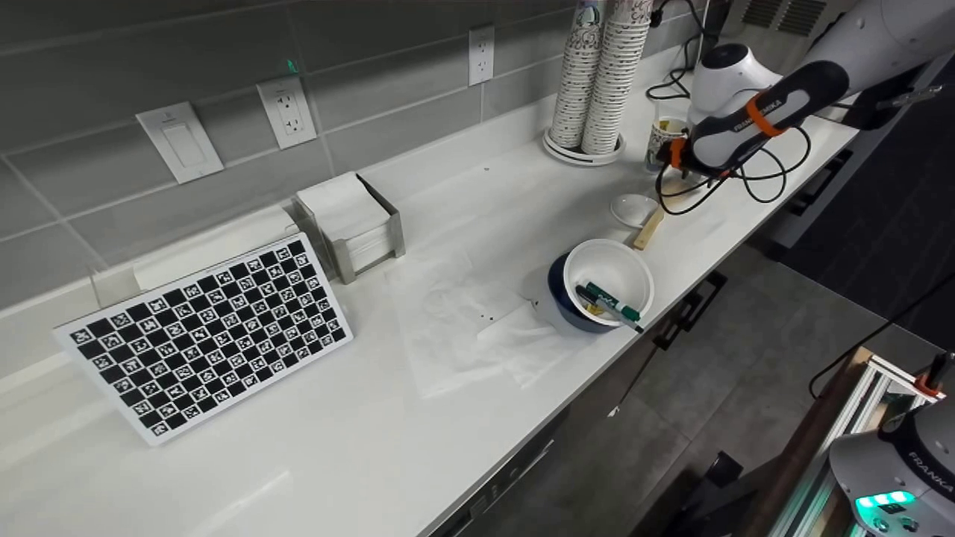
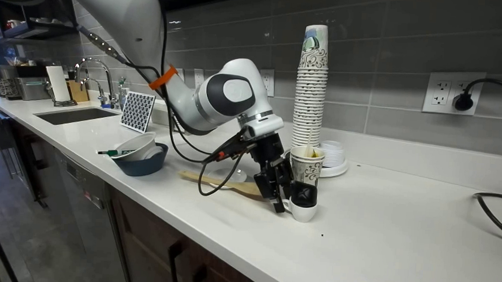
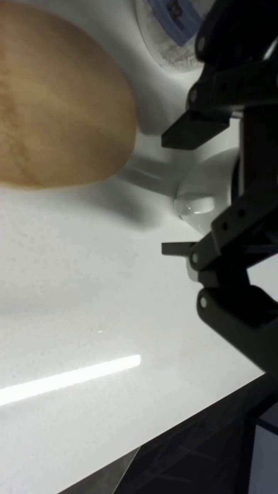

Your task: Put the small white mug on the ceramic plate on the left

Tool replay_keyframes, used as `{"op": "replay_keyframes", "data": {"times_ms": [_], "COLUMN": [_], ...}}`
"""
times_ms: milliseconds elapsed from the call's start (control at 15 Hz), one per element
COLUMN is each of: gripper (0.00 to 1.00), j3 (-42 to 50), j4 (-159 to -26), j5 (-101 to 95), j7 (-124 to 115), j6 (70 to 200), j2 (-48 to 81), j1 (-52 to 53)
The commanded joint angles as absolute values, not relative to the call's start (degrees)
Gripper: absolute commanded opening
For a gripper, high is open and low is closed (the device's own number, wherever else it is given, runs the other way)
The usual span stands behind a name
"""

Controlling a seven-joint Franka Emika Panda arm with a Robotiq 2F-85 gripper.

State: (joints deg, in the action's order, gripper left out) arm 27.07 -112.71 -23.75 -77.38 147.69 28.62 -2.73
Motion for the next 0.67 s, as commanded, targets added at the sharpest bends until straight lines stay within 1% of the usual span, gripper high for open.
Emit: {"op": "replay_keyframes", "data": {"times_ms": [0, 67, 133, 200, 267, 400, 533, 600], "gripper": [0.46, 0.4, 0.19, 0.15, 0.14, 0.01, 0.0, 0.03], "j3": [28.4, 28.6, 28.7, 28.7, 28.8, 28.7, 28.3, 28.2], "j4": [-109.8, -109.4, -109.1, -108.9, -108.6, -108.6, -108.9, -109.2], "j5": [-25.6, -25.7, -25.8, -25.8, -25.9, -26.1, -25.5, -25.3], "j7": [-78.4, -78.4, -78.3, -78.2, -78.1, -77.9, -77.7, -77.8], "j6": [145.6, 145.4, 145.3, 145.2, 144.9, 144.9, 144.5, 143.8], "j2": [30.6, 30.9, 31.1, 31.2, 31.3, 31.1, 30.5, 29.8], "j1": [-1.9, -1.9, -1.9, -2.0, -2.0, -2.0, -2.0, -1.9]}}
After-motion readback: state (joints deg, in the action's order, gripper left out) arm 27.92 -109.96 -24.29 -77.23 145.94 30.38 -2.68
